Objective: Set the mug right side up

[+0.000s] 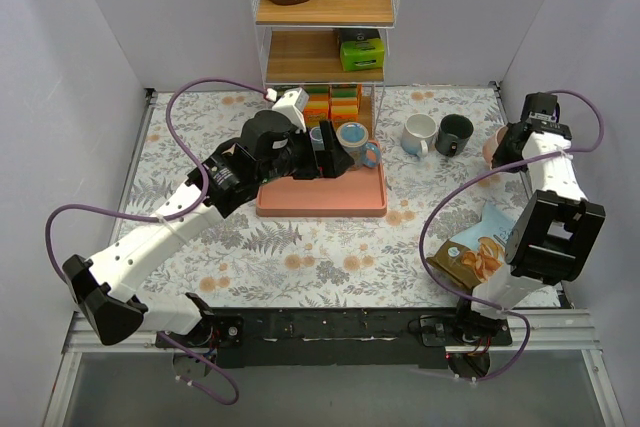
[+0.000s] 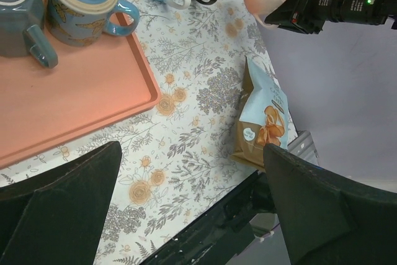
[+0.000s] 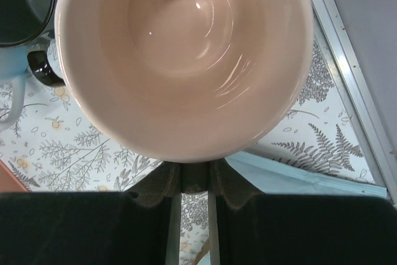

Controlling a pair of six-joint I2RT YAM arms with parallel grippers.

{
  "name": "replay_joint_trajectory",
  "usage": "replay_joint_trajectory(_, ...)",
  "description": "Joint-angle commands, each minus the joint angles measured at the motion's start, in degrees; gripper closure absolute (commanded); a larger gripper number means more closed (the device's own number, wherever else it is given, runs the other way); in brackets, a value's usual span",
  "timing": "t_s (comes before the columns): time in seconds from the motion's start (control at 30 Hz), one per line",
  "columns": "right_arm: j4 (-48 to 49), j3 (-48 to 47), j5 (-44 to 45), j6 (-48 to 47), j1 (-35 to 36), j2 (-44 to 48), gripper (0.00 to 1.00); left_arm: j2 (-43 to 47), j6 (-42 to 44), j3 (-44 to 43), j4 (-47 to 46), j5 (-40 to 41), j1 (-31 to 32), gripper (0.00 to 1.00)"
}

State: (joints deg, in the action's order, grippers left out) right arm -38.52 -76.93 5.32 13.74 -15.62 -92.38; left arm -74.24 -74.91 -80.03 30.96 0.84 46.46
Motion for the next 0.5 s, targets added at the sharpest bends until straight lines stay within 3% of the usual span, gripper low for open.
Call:
replay_joint_trajectory(0.0, 7.93, -4.64, 2.14, -2.49, 0.5, -0.78, 0.99, 1.46, -0.06, 0.49, 1.12, -0.4, -0.67, 0.02)
replay_joint_trajectory(0.47, 12.85, -1.74, -0.49, -3.28, 1.11, -7.99, 0.99, -0.82, -0.67, -0.3, 2.0, -0.58, -2.42, 0.02)
